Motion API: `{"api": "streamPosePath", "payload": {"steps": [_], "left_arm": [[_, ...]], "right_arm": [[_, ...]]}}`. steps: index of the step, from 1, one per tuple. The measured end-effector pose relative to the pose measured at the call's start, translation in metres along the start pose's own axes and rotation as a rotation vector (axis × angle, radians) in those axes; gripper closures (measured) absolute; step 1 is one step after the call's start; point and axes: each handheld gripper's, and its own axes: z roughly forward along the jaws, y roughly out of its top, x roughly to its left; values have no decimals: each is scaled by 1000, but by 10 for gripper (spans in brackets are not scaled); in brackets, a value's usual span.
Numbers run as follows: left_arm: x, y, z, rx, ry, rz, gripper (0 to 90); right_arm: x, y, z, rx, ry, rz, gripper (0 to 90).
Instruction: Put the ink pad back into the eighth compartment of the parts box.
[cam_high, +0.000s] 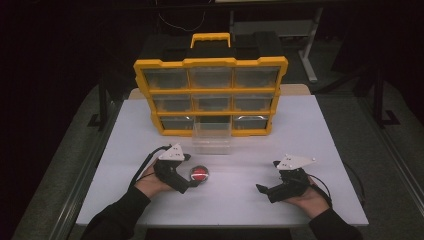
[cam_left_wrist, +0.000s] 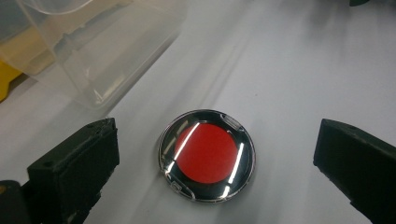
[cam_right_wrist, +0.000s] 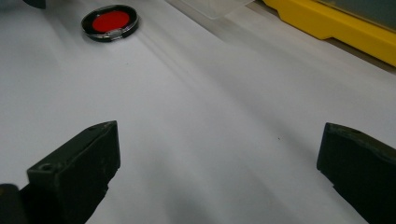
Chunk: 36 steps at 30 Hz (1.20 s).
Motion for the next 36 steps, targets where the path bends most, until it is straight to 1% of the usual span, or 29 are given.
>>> {"api": "streamPosePath", "payload": {"steps": [2, 14, 18, 32, 36], "left_arm": [[0, 1, 4, 3, 0, -2, 0], [-1, 6, 17, 18, -13, 15, 0], [-2, 8, 21, 18, -17, 14, 0], [-1, 11, 29, 34, -31, 32, 0], [0, 11, 30, 39, -33, 30, 0]], "right_arm": [[0, 0, 0, -1, -1, -1, 0], [0, 0, -1, 0, 0, 1, 0], [0, 0, -1, 0, 1, 0, 0], [0, 0, 0, 3, 2, -1, 0], [0, 0, 0, 1, 3, -1, 0]]}}
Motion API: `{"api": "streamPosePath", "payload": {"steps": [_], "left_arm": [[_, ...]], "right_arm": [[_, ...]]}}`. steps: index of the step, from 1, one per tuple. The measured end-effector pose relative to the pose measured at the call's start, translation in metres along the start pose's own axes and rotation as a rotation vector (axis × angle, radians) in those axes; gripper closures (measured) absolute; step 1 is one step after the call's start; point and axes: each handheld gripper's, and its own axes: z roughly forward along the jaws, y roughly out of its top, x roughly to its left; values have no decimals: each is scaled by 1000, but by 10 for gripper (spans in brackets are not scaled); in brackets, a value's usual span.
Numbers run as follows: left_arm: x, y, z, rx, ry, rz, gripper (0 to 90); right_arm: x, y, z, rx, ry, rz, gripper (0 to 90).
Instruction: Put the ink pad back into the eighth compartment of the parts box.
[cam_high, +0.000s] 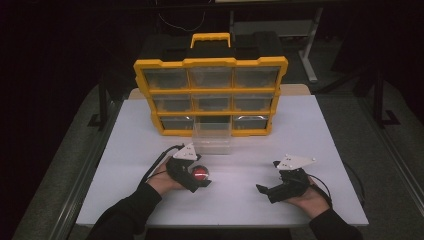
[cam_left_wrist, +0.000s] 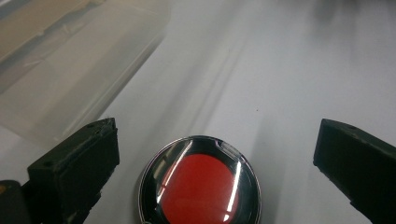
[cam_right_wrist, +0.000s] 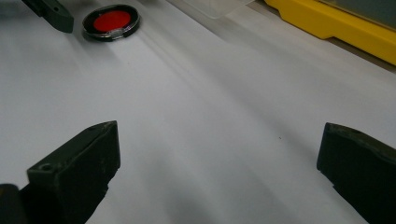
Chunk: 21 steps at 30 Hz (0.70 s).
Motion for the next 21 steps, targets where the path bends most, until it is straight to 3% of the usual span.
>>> {"api": "streamPosePath", "payload": {"steps": [21], "left_arm": [[2, -5, 5, 84, 0, -7, 0]], "right_arm": [[0, 0, -1, 0, 1, -3, 0]]}}
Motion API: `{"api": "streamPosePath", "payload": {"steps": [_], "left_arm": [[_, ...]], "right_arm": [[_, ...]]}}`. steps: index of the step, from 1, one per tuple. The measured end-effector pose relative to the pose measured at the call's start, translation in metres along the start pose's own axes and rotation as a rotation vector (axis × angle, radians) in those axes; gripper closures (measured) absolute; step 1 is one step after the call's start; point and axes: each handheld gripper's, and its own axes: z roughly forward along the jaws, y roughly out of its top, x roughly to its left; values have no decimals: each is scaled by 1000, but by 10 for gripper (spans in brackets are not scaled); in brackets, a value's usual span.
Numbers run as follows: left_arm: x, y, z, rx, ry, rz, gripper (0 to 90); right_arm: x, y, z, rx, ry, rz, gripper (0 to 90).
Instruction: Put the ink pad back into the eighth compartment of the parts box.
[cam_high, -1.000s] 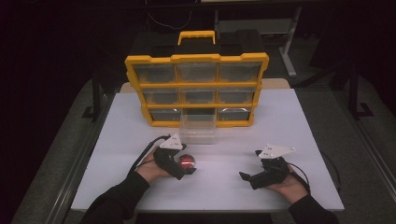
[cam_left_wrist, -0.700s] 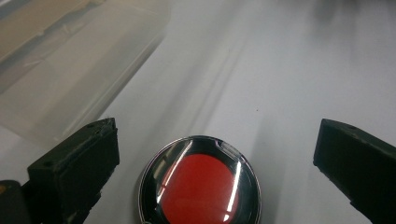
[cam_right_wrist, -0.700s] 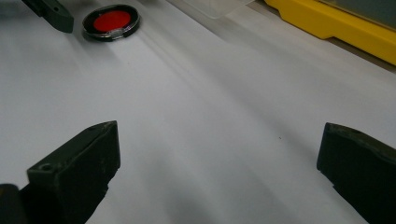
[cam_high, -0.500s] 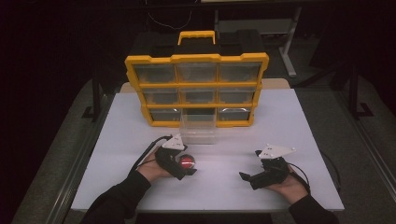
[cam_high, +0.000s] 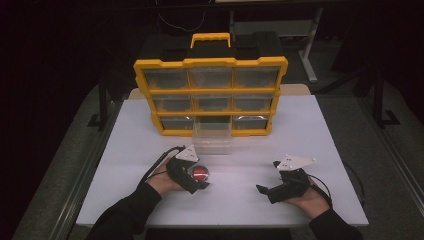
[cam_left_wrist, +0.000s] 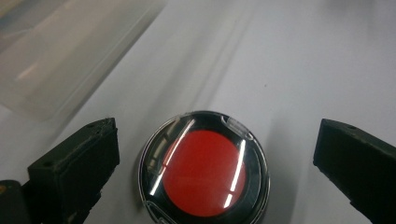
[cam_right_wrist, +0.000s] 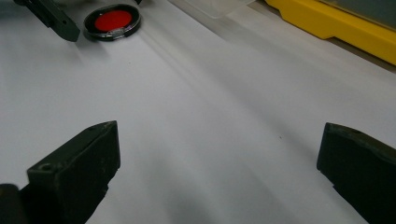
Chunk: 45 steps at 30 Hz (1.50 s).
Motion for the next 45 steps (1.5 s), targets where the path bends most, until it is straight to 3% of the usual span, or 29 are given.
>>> {"api": "streamPosePath", "payload": {"steps": [8, 10, 23, 45], "left_arm": [[-1, -1, 1, 23, 14, 15, 0], [-1, -1, 1, 22, 19, 22, 48], [-2, -1, 0, 29, 34, 41, 137], [-4, -1, -2, 34, 39, 66, 217]], "right_arm": [[0, 0, 0, 1, 1, 0, 0], [0, 0, 0, 1, 1, 1, 0], [0, 0, 0, 3, 1, 2, 0], [0, -1, 1, 7, 1, -1, 0]]}}
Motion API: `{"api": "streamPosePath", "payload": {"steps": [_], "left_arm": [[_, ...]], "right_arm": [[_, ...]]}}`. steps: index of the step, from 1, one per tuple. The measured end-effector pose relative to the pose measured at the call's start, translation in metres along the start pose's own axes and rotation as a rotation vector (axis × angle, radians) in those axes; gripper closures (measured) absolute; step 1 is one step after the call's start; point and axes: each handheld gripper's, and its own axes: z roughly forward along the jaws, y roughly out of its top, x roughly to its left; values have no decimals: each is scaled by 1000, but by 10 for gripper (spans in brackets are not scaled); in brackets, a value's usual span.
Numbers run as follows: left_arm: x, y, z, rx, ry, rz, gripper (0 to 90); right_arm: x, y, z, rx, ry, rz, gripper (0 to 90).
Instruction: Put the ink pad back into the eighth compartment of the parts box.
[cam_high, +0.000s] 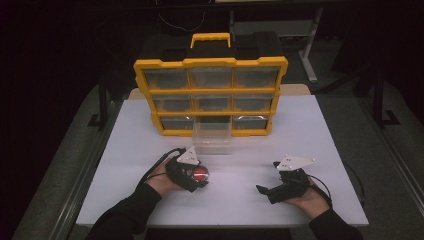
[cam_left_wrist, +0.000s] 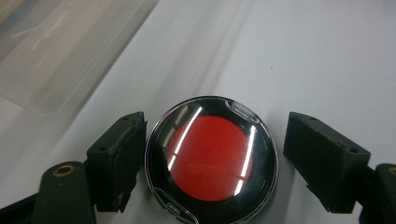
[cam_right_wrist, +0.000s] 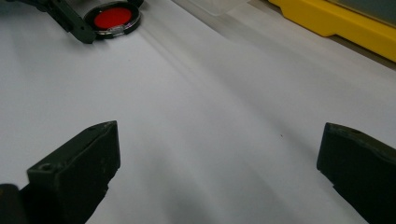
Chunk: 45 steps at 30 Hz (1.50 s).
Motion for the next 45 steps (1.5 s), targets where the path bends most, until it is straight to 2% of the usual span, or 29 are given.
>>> {"api": "streamPosePath", "payload": {"steps": [9, 25, 29, 45], "left_arm": [[1, 0, -2, -5, 4, -6, 289], [0, 0, -4, 1, 18, -5, 296], [1, 0, -6, -16, 12, -17, 296], [6, -4, -16, -15, 24, -43, 296]], "right_arm": [[1, -1, 1, 1, -6, -3, 0], [2, -3, 3, 3, -12, -4, 0], [2, -3, 4, 3, -12, -11, 0], [2, -4, 3, 3, -12, -14, 0]]}}
